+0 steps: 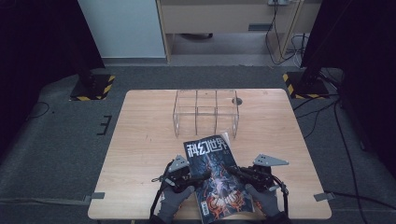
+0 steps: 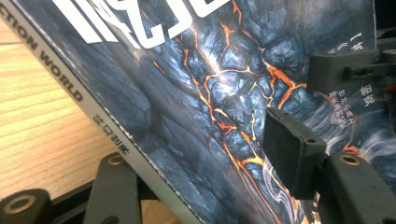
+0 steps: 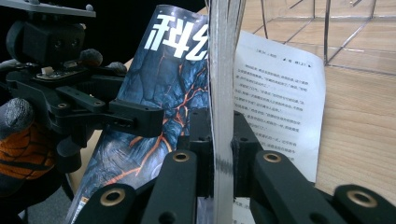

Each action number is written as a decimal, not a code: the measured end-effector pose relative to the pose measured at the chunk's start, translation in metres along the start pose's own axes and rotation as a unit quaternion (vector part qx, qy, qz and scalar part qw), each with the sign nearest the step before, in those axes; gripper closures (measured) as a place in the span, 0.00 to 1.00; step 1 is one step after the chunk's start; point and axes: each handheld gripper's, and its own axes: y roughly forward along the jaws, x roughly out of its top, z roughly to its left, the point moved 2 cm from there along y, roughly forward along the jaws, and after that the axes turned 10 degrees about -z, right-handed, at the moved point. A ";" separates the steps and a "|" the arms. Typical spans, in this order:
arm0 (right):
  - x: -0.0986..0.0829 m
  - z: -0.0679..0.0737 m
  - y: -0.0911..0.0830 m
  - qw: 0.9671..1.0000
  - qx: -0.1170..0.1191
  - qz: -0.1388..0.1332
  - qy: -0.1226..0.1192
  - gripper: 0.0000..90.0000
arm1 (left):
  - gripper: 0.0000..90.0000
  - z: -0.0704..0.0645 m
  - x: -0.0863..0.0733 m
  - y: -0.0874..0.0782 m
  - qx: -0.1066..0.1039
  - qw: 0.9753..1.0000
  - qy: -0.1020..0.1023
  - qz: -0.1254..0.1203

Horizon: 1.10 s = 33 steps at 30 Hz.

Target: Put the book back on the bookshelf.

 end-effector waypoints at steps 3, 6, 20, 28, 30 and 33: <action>0.000 0.000 0.001 1.000 -0.001 0.000 -0.001 0.92 | 0.47 0.001 0.000 0.001 -0.005 1.000 -0.003 0.007; 0.000 0.000 0.000 1.000 0.001 -0.002 -0.004 0.92 | 0.44 0.003 0.000 0.002 -0.016 1.000 -0.018 0.013; 0.000 0.001 0.002 1.000 0.002 0.000 -0.005 0.92 | 0.64 0.005 -0.002 0.003 0.027 0.999 -0.021 0.018; 0.000 -0.001 0.005 1.000 -0.010 0.015 -0.006 0.92 | 0.70 -0.002 0.003 -0.001 0.040 0.999 0.001 0.023; 0.000 -0.002 0.006 1.000 -0.017 0.021 -0.005 0.92 | 0.71 -0.004 0.004 -0.002 0.042 0.999 0.009 0.025; 0.000 -0.005 0.007 0.999 -0.023 0.025 -0.002 0.91 | 0.73 -0.005 0.006 -0.003 0.042 0.999 0.014 0.026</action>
